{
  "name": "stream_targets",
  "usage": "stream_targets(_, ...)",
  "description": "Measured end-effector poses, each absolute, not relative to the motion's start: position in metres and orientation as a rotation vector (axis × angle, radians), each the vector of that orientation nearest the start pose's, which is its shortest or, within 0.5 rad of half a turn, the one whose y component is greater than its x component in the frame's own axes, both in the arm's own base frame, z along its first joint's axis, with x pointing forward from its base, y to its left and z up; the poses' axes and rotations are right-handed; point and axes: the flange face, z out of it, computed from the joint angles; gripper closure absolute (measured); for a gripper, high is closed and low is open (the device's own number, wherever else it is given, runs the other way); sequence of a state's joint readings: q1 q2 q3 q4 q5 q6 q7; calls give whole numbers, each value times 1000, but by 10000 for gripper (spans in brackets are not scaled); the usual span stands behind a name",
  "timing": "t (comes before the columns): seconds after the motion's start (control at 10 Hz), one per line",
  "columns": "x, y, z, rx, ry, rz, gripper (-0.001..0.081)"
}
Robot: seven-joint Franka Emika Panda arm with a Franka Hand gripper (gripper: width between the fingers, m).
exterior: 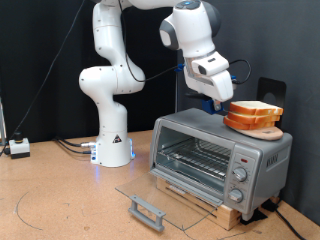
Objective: Make a piece of toast with the oven
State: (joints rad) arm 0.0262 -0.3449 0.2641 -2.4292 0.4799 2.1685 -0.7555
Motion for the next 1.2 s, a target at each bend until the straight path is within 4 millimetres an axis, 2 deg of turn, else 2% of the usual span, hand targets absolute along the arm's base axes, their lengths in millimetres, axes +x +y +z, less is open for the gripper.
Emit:
stream_targets(0.7, 429, 187, 437, -2621, -1107, -218, 393)
stream_targets(1.2, 434, 188, 434, -2636, -1063, -215, 393)
